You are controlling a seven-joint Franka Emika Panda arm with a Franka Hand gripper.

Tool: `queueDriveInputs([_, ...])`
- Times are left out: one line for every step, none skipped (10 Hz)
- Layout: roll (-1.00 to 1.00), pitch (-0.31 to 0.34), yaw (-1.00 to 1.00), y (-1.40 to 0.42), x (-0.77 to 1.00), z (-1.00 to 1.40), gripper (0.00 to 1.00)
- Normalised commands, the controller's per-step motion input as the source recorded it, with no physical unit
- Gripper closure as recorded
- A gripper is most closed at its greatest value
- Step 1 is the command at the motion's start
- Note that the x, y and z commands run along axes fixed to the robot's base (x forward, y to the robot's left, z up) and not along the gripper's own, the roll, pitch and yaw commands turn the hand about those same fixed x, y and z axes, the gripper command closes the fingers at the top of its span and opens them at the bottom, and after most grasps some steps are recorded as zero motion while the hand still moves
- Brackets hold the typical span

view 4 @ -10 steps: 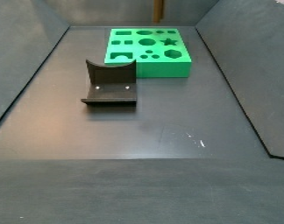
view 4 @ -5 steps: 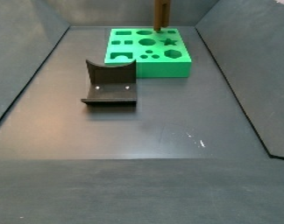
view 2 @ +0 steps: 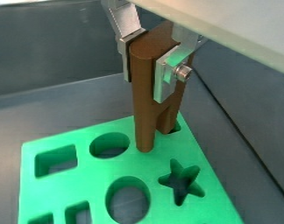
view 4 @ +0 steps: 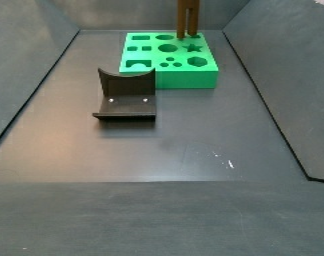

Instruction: Insert the square-circle object.

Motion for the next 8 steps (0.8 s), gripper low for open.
queueDriveInputs([0.00,0.000,-0.95,-0.16,0.00,0.08,1.00])
queueDriveInputs([0.00,0.000,-0.97,-0.16,0.00,0.01,1.00])
queueDriveInputs([0.00,0.000,-0.97,-0.18,0.00,0.00,1.00])
queueDriveInputs([0.00,0.000,-0.92,-0.26,0.00,-0.05,1.00])
queueDriveInputs([0.00,-0.029,-0.59,-0.17,-0.01,-0.13,1.00])
queueDriveInputs([0.02,-0.017,-0.46,-0.11,-0.02,-0.19,1.00])
queueDriveInputs([0.11,-0.003,-0.21,-0.02,0.00,-0.10,1.00])
queueDriveInputs([0.01,0.000,0.00,0.00,0.00,-0.17,1.00])
